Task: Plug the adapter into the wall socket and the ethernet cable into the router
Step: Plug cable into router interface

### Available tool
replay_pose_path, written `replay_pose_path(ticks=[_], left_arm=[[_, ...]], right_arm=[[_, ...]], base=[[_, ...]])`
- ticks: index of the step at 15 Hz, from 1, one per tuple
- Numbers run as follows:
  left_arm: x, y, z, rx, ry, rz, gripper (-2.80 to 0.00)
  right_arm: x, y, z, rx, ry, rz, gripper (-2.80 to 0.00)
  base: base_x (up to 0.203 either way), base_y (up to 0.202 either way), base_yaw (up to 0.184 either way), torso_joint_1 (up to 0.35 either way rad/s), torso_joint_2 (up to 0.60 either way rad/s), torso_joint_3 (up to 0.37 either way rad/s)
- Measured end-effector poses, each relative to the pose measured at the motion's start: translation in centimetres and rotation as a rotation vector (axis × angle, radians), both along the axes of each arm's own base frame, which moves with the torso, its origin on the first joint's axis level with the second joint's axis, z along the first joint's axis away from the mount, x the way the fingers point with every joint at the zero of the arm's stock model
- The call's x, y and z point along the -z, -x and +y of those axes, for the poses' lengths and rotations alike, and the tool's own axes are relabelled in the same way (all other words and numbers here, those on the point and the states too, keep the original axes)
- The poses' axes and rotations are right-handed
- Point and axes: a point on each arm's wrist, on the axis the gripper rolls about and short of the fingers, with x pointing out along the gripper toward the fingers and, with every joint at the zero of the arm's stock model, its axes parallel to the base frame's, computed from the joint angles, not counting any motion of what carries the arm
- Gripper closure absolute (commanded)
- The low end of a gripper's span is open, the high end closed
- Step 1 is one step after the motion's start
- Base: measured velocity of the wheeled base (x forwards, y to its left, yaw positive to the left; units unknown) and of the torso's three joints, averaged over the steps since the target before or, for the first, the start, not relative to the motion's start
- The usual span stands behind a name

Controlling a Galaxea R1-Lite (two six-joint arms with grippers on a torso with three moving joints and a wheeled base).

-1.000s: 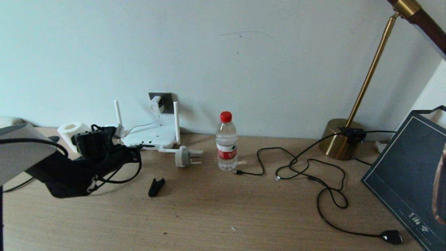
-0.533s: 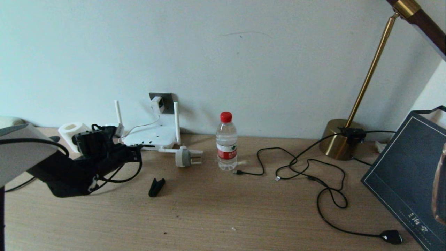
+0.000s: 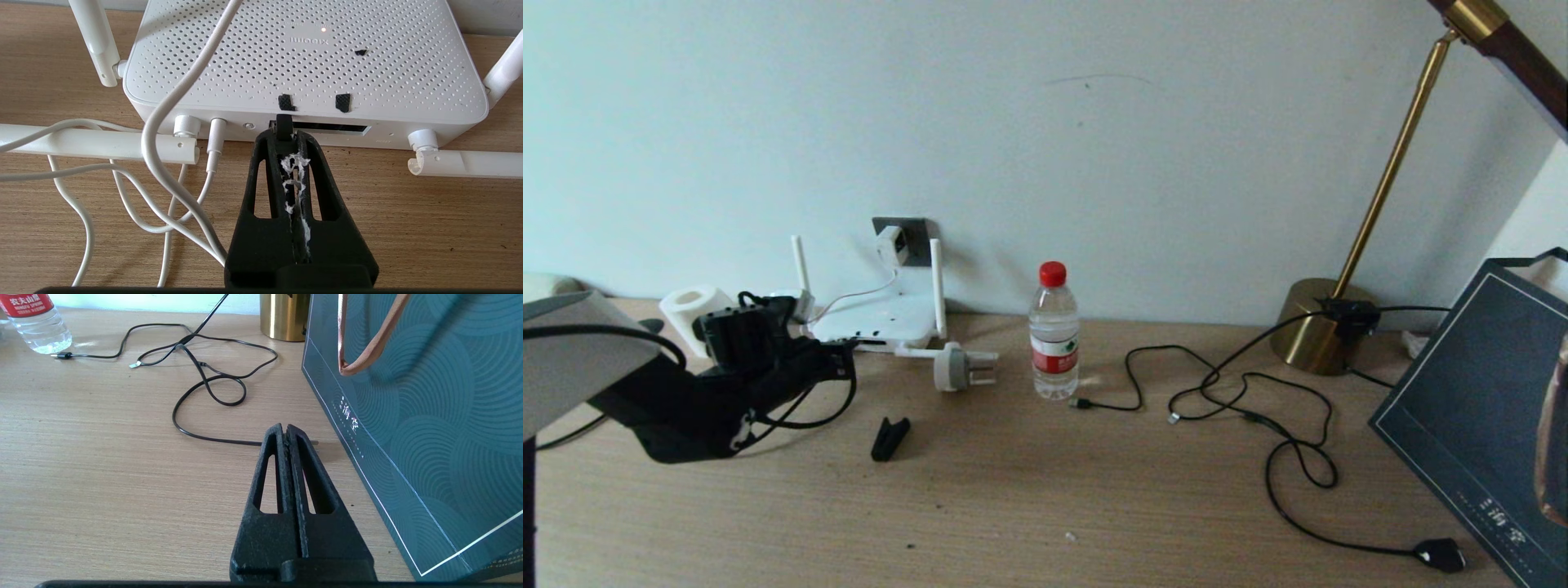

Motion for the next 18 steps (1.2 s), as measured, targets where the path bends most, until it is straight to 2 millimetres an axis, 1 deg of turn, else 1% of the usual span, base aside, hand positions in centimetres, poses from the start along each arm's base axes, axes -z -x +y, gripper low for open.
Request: replay_pose_path(ticks=[18], left_arm=[[0.92,0.14,-0.14,0.003,0.003,0.031,0.00]], right_arm=[[0.00,0.00,0.00,0.000,0.000,0.000,0.00]], base=[[0.000,0.000,0.000,0.000,0.00,0.000]])
